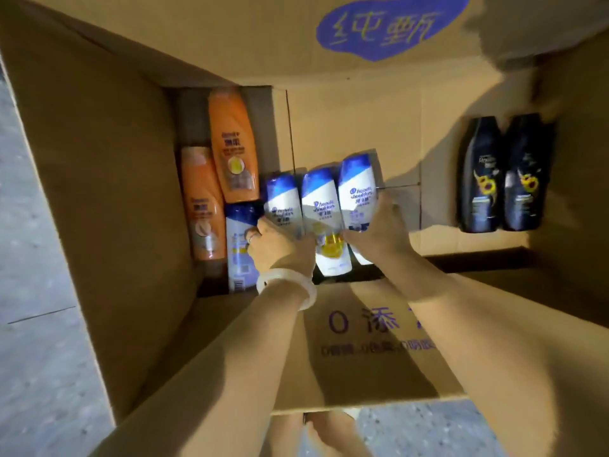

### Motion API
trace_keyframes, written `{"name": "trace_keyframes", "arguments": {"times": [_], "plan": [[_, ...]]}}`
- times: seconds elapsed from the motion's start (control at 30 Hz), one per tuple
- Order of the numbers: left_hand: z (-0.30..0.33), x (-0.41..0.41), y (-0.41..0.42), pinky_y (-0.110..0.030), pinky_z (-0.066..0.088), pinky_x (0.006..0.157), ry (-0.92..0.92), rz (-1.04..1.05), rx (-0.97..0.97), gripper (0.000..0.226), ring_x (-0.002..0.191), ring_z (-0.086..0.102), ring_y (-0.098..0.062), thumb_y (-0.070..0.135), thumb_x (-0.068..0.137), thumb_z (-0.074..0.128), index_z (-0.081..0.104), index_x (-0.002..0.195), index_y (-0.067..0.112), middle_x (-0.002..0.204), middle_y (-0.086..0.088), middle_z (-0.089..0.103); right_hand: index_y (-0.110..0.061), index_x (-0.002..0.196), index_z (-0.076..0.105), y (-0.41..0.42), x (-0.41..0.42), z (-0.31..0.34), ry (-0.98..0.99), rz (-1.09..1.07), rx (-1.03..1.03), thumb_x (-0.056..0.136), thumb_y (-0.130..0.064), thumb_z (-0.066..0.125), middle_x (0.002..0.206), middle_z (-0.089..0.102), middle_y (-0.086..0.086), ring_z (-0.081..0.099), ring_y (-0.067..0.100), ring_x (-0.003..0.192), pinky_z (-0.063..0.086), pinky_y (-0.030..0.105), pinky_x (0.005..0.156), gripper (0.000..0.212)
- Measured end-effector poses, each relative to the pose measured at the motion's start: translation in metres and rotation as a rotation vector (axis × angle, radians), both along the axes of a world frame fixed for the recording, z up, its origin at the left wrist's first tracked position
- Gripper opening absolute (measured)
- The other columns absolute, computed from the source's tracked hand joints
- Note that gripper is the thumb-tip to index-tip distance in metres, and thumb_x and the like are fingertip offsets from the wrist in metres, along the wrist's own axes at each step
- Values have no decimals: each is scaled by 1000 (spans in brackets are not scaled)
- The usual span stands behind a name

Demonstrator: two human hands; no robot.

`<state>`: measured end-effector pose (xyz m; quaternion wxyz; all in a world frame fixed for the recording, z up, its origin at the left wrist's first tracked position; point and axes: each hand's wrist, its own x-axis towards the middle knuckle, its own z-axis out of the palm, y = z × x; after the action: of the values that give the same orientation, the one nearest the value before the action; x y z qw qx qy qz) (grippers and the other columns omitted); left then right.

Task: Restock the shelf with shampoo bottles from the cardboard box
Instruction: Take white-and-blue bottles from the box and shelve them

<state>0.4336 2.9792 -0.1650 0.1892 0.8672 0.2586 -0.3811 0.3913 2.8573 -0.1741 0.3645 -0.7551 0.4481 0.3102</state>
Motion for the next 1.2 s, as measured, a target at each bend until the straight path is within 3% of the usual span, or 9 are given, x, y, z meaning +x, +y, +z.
{"name": "trace_keyframes", "arguments": {"times": [0.27, 0.43, 0.63, 0.9, 1.07, 1.2], "plan": [[-7, 0, -2, -44, 36, 101, -27, -31, 20, 71, 124, 39, -33, 35, 74, 73, 36, 130, 11, 131, -14, 40, -12, 143, 19, 6, 4, -5, -28, 53, -119, 69, -24, 79, 139, 33, 13, 32, 31, 129, 28, 37, 106, 97], [-8, -9, -7, -46, 39, 96, -15, -136, -15, 67, 119, 41, -35, 34, 77, 68, 31, 129, 15, 129, -15, 41, -3, 137, 27, 22, 2, 3, 2, 352, -222, 81, -37, 66, 135, 34, 15, 41, 31, 123, 38, 37, 99, 76], [-14, -3, -3, -41, 40, 96, 42, -170, -95, 72, 118, 45, -33, 39, 73, 72, 32, 129, 16, 122, -13, 48, 0, 132, 25, 43, -13, -8, 69, 118, -106, 83, -31, 64, 134, 35, 18, 40, 33, 123, 35, 37, 101, 70], [-29, -1, -10, -41, 44, 93, -133, -165, -126, 68, 108, 51, -31, 44, 67, 75, 42, 117, 10, 114, -12, 52, -8, 121, 31, 33, 3, -21, -31, -25, -142, 80, -28, 67, 124, 41, 14, 45, 29, 112, 39, 34, 89, 58], [-30, 15, -17, -33, 48, 74, -157, -117, -243, 61, 88, 56, -23, 37, 74, 69, 35, 121, 19, 102, -4, 58, -9, 123, 29, 21, 13, -22, -49, -74, -89, 76, -25, 71, 116, 51, 11, 52, 29, 108, 35, 30, 75, 66], [-16, 20, -15, -31, 50, 71, -130, 25, -373, 61, 81, 56, -15, 33, 76, 71, 35, 123, 20, 84, 12, 52, -13, 122, 30, 2, 17, -3, -88, -210, 44, 69, -16, 75, 99, 46, -1, 53, 23, 100, 41, 31, 77, 69]]}}
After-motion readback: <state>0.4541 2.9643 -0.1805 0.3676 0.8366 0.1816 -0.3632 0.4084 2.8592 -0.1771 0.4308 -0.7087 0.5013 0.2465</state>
